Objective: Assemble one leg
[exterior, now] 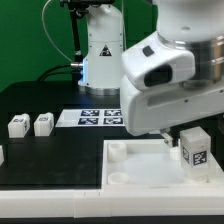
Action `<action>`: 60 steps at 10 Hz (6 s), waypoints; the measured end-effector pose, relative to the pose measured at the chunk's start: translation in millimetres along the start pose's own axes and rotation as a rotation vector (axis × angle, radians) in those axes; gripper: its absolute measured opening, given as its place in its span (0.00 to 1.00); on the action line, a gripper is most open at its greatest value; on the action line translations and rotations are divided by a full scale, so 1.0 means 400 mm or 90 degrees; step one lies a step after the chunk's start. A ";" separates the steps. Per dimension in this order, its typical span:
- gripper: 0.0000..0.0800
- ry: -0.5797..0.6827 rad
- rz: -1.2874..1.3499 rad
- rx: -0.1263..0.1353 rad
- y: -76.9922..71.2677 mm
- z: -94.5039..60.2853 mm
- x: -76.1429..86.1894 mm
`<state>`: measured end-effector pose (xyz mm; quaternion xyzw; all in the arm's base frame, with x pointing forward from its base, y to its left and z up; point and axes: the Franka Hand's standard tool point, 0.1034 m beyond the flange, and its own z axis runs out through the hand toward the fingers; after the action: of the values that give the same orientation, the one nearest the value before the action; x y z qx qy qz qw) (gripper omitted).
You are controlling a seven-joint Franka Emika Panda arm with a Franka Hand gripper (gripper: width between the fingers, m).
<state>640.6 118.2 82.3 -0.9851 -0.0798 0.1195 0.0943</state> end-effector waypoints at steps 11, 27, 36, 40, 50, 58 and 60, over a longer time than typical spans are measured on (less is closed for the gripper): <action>0.37 0.111 0.468 0.022 -0.007 0.016 -0.023; 0.81 0.136 -0.041 -0.061 0.001 -0.002 -0.002; 0.36 0.166 0.148 -0.040 0.011 -0.010 0.012; 0.36 0.173 0.580 0.028 0.033 -0.010 0.013; 0.73 0.148 0.821 0.049 -0.008 -0.001 -0.004; 0.81 0.149 0.182 -0.051 0.016 0.003 0.000; 0.81 0.158 0.176 -0.052 0.011 0.001 0.006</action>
Offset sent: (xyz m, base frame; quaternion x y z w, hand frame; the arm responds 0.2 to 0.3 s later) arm 0.0000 0.0000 0.0000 0.0000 0.0000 0.0899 0.9960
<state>643.4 114.6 80.5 -0.9969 0.0635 0.0057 0.0458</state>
